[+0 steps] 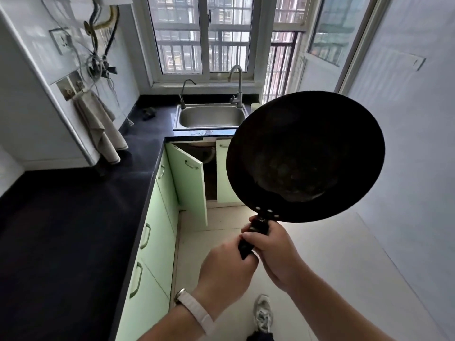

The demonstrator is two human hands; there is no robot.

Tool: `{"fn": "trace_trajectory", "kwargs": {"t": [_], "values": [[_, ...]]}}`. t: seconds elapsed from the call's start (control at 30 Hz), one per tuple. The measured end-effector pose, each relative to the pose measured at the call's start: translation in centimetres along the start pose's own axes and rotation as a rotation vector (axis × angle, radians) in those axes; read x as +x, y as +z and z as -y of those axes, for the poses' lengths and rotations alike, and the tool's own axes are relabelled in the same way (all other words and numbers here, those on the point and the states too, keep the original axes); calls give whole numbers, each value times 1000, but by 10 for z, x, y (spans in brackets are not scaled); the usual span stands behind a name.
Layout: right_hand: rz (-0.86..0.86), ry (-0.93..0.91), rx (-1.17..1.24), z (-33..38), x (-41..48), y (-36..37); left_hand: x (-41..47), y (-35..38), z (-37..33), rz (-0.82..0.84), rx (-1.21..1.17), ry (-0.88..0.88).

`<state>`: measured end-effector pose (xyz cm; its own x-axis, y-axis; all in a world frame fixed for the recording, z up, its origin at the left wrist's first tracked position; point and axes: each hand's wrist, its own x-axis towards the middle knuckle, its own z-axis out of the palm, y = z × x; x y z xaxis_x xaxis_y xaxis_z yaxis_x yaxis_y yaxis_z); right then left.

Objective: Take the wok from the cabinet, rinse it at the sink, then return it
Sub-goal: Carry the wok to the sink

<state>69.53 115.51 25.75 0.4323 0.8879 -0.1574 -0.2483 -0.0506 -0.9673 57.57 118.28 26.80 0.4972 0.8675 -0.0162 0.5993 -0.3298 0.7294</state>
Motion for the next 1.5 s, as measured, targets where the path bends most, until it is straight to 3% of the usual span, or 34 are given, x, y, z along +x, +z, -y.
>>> {"fn": "trace_trajectory", "kwargs": {"t": [0.37, 0.8, 1.13, 1.5], "values": [[145, 53, 64, 29, 202, -60, 189, 36, -45, -50, 60, -133], [205, 67, 106, 69, 355, -121, 349, 70, -76, 27, 36, -12], [237, 127, 73, 65, 477, -95, 466, 58, -30, 47, -119, -45], [274, 287, -54, 56, 647, -5, 618, 7, 55, 44, -259, -206]]}}
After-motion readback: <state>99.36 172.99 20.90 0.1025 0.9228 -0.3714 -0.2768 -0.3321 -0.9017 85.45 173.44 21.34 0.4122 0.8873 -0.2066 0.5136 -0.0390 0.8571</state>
